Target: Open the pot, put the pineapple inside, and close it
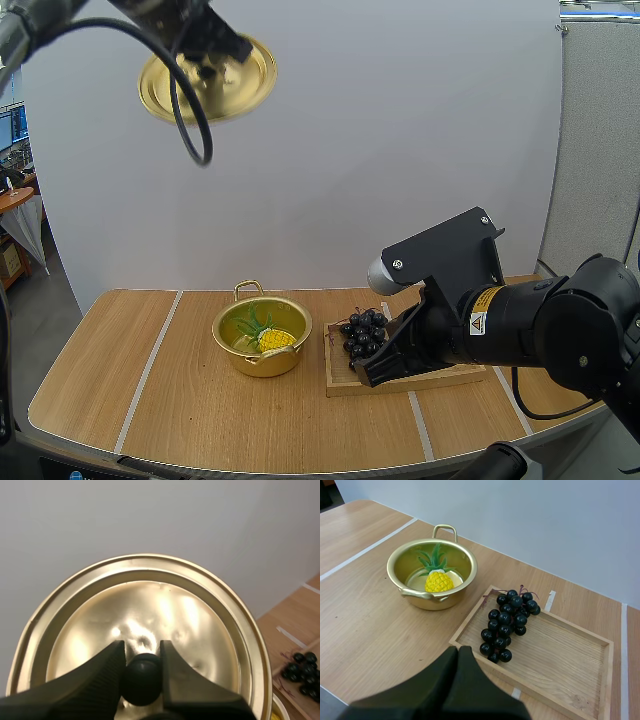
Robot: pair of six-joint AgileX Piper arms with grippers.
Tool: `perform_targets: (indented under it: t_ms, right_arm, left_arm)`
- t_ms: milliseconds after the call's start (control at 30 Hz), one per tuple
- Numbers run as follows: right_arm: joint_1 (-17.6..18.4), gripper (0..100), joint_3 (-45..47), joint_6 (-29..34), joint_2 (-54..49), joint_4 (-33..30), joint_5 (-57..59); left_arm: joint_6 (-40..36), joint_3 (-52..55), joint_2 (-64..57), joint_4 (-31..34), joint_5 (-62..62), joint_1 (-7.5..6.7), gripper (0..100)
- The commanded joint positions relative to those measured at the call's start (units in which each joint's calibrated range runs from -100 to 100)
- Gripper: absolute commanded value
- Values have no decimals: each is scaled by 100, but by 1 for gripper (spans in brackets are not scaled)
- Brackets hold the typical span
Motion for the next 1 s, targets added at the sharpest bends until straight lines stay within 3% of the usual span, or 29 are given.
perform_targets:
  t_ms: [0,267,533,967]
  right_arm:
    - [-23,0,3,-22,-57,-18,-95]
    - [-23,0,3,-22,-57,-18,-95]
    - [-23,0,3,-22,-57,-18,-95]
    - [-23,0,3,-22,-57,-18,-95]
  left_arm:
    - [505,939,25,-652,0,-14,0]
    - [1040,2559,25,-930,-100,-14,0]
    - [1335,3786,40,-930,-1727,-14,0]
    - [1361,4198,1139,-930,-2155,-14,0]
